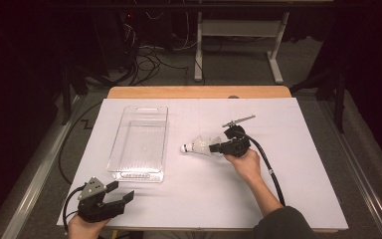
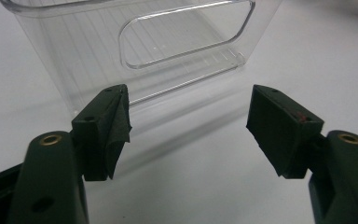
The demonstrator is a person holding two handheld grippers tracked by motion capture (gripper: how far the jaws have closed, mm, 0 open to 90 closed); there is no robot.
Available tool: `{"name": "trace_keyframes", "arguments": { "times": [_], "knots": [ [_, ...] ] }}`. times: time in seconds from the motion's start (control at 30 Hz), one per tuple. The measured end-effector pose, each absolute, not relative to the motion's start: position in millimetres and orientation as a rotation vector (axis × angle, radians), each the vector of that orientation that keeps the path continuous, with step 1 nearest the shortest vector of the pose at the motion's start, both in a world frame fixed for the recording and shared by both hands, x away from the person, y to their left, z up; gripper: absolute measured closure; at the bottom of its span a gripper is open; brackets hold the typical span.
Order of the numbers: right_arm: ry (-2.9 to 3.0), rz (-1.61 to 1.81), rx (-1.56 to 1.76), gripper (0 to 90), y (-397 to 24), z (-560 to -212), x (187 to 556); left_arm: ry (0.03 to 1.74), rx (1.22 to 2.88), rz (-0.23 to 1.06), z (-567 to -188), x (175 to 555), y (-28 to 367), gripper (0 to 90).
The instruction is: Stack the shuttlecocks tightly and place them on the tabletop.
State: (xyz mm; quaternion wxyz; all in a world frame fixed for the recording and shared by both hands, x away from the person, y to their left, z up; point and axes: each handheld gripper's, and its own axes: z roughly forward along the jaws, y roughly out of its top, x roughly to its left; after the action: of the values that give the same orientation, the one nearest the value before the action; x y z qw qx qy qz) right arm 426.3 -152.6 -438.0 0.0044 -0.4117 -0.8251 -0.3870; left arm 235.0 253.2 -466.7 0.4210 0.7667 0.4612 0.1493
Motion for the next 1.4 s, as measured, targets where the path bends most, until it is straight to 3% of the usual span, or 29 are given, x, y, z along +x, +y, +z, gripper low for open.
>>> {"name": "trace_keyframes", "arguments": {
  "times": [0.67,0.77,0.9,1.4],
  "knots": [
    [-2.631,-1.158,-1.328,80.0,-159.1,-433.2,423.8,1.156,1.921,0.374,-466.7,235.0,253.2,31.3],
    [-2.629,-1.156,-1.339,80.9,-161.8,-431.9,423.7,1.156,1.921,0.374,-466.7,234.9,253.4,31.3],
    [-2.635,-1.170,-1.336,89.5,-162.3,-430.4,423.3,1.156,1.919,0.374,-466.7,235.0,253.2,31.3],
    [-2.582,-1.257,-1.319,90.0,-156.5,-433.8,429.5,1.149,1.924,0.379,-466.7,234.8,252.7,31.4]
  ]
}}
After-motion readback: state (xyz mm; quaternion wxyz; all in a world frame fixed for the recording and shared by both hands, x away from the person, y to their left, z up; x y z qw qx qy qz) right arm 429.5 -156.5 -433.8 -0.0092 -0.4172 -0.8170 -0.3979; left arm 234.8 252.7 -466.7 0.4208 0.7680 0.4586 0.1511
